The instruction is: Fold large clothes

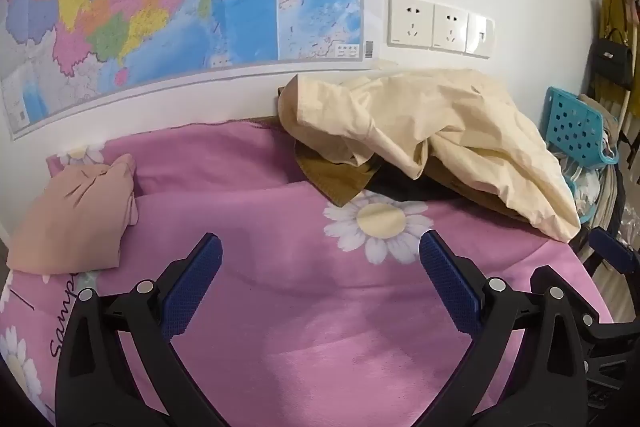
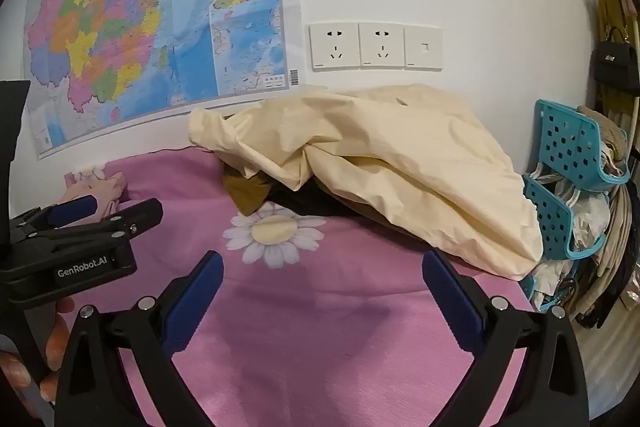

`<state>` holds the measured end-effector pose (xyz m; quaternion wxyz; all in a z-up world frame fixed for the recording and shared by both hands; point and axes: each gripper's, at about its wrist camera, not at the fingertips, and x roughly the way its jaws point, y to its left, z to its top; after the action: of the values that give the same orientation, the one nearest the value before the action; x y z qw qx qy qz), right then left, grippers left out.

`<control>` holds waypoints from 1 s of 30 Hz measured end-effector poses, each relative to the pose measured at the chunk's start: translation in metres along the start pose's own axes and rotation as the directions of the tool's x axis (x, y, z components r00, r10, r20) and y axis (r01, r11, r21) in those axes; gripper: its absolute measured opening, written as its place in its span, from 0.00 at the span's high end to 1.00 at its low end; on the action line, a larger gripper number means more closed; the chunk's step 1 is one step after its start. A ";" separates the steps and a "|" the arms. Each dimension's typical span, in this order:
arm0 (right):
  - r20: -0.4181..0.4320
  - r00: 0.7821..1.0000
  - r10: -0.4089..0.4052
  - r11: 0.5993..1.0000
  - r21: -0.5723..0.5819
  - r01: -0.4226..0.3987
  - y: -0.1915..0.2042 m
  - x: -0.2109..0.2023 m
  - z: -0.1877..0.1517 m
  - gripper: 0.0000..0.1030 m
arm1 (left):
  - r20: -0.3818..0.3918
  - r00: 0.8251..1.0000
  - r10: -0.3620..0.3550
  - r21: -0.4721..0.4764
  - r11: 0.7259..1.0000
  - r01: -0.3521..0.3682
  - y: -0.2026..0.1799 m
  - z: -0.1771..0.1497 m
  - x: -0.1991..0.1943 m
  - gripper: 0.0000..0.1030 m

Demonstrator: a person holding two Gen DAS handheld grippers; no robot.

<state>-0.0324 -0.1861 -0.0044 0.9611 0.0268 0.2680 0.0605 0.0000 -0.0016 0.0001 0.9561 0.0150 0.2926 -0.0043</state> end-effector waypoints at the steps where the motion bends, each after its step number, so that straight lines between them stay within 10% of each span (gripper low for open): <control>1: 0.001 1.000 0.004 1.000 0.003 -0.004 -0.001 -0.001 0.000 0.06 | 0.001 1.000 -0.004 0.005 1.000 0.004 -0.001 0.000 0.000 0.05; 30: 0.017 0.998 -0.064 0.998 0.002 0.064 -0.019 -0.016 0.003 0.06 | 0.038 0.999 -0.034 0.018 0.999 0.033 -0.033 0.009 -0.008 0.05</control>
<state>-0.0425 -0.2069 0.0046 0.9648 0.0193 0.2608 0.0293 -0.0017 -0.0353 0.0111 0.9612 0.0182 0.2744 -0.0231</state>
